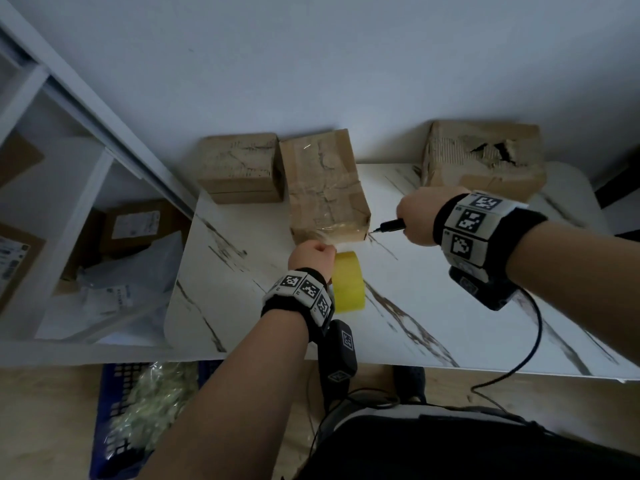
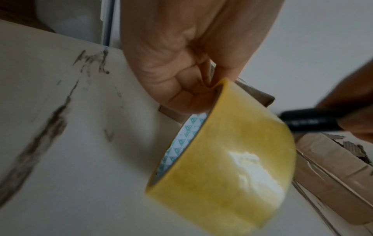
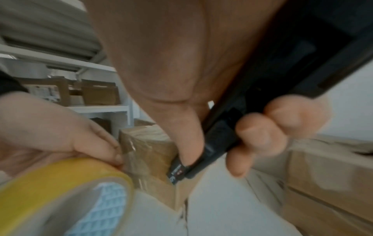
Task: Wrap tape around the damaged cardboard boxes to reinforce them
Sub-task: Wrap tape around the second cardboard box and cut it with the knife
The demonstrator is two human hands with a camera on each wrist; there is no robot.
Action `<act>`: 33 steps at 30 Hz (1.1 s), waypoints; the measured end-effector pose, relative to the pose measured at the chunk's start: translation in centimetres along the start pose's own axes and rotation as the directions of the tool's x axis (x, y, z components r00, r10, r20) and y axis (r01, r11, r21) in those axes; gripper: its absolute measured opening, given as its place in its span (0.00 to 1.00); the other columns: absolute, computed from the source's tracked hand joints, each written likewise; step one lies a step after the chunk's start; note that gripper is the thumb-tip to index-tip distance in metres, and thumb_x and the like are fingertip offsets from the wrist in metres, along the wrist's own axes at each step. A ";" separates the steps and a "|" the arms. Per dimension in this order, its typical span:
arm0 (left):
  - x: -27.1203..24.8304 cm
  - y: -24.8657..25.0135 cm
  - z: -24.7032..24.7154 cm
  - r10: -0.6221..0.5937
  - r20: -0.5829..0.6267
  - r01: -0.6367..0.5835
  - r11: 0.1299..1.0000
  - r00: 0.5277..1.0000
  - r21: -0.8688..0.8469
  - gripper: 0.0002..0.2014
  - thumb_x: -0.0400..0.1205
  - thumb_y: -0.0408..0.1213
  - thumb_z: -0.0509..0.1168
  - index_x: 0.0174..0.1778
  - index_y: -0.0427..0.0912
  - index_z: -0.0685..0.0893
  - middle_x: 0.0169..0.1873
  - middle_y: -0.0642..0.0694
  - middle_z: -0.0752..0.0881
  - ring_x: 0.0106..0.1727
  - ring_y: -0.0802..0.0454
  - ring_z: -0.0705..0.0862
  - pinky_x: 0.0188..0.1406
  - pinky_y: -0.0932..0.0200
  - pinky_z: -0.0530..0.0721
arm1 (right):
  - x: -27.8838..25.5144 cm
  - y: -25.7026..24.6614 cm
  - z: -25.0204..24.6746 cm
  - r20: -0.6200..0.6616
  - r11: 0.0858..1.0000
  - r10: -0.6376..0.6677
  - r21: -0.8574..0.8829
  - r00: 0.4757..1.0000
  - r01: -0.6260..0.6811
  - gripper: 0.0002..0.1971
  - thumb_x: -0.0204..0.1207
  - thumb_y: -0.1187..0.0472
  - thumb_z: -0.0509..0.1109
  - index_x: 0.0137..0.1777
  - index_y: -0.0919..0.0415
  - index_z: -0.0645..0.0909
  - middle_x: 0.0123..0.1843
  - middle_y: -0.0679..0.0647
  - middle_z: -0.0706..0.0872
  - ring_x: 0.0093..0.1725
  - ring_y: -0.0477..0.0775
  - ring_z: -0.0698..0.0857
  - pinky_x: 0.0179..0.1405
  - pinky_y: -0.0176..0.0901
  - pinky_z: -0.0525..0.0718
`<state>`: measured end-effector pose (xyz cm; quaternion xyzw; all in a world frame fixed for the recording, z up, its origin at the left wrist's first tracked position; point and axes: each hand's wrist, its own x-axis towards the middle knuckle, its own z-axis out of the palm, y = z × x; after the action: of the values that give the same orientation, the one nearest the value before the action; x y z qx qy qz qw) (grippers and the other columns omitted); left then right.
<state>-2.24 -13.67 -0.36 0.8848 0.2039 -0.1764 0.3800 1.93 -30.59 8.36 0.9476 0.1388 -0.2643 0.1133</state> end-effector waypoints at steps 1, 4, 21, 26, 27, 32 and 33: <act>-0.1 -0.1 -0.1 0.000 -0.002 0.000 1.000 1.000 0.028 0.14 0.84 0.42 0.59 0.53 0.37 0.85 0.45 0.42 0.84 0.48 0.44 0.80 0.43 0.60 0.73 | -0.1 0.6 0.2 0.010 1.000 0.011 0.006 1.000 -0.011 0.10 0.81 0.58 0.60 0.54 0.57 0.81 0.38 0.50 0.80 0.39 0.53 0.82 0.37 0.42 0.80; -0.5 0.2 -0.2 0.020 -0.005 -0.020 0.998 1.000 0.068 0.13 0.84 0.42 0.59 0.52 0.37 0.85 0.50 0.39 0.86 0.46 0.45 0.78 0.42 0.60 0.71 | -0.3 1.4 1.3 0.025 0.999 0.004 0.052 1.000 -0.006 0.11 0.82 0.56 0.59 0.60 0.54 0.80 0.46 0.51 0.83 0.46 0.54 0.84 0.38 0.41 0.79; -3.7 -1.4 1.0 0.318 0.476 -0.572 0.432 0.820 0.697 0.18 0.87 0.39 0.52 0.73 0.41 0.70 0.64 0.40 0.78 0.61 0.41 0.79 0.51 0.50 0.80 | 0.3 0.0 12.4 0.029 0.914 0.064 0.399 0.998 -0.070 0.19 0.78 0.68 0.64 0.67 0.52 0.70 0.56 0.58 0.71 0.51 0.60 0.74 0.41 0.50 0.77; -3.5 -2.5 1.3 0.305 0.489 -0.576 0.404 0.817 0.711 0.25 0.88 0.40 0.50 0.82 0.49 0.56 0.69 0.42 0.73 0.62 0.42 0.79 0.48 0.50 0.79 | 0.1 -0.2 12.5 0.020 0.938 0.080 0.338 0.997 -0.082 0.20 0.77 0.60 0.68 0.68 0.51 0.70 0.58 0.57 0.73 0.57 0.60 0.75 0.47 0.47 0.73; -3.5 -2.6 1.3 0.326 0.482 -0.580 0.397 0.813 0.711 0.25 0.88 0.42 0.50 0.83 0.49 0.54 0.69 0.43 0.74 0.60 0.42 0.80 0.46 0.51 0.78 | 0.1 -0.3 12.3 0.022 0.933 0.081 0.351 0.996 -0.084 0.22 0.77 0.56 0.69 0.69 0.52 0.70 0.60 0.57 0.73 0.59 0.60 0.75 0.50 0.48 0.74; -3.8 -2.8 0.7 0.395 0.454 -0.599 0.439 0.798 0.670 0.29 0.87 0.47 0.51 0.83 0.54 0.47 0.66 0.45 0.74 0.56 0.44 0.80 0.40 0.53 0.76 | 0.4 -1.8 9.1 -0.156 0.861 0.117 0.508 0.981 -0.022 0.28 0.77 0.50 0.67 0.74 0.57 0.66 0.69 0.61 0.68 0.68 0.62 0.70 0.63 0.53 0.76; -3.8 -2.9 0.4 0.411 0.439 -0.598 0.474 0.799 0.646 0.29 0.87 0.48 0.51 0.83 0.54 0.48 0.67 0.45 0.73 0.58 0.44 0.79 0.42 0.52 0.77 | 0.6 -2.4 8.2 -0.217 0.847 0.130 0.531 0.967 0.005 0.30 0.77 0.50 0.67 0.76 0.57 0.63 0.72 0.61 0.65 0.70 0.62 0.68 0.64 0.54 0.76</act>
<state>-6.96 -13.04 -0.58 0.9529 -0.2050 -0.2219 0.0285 -2.20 -30.61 0.82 0.9715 0.0426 -0.1693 -0.1605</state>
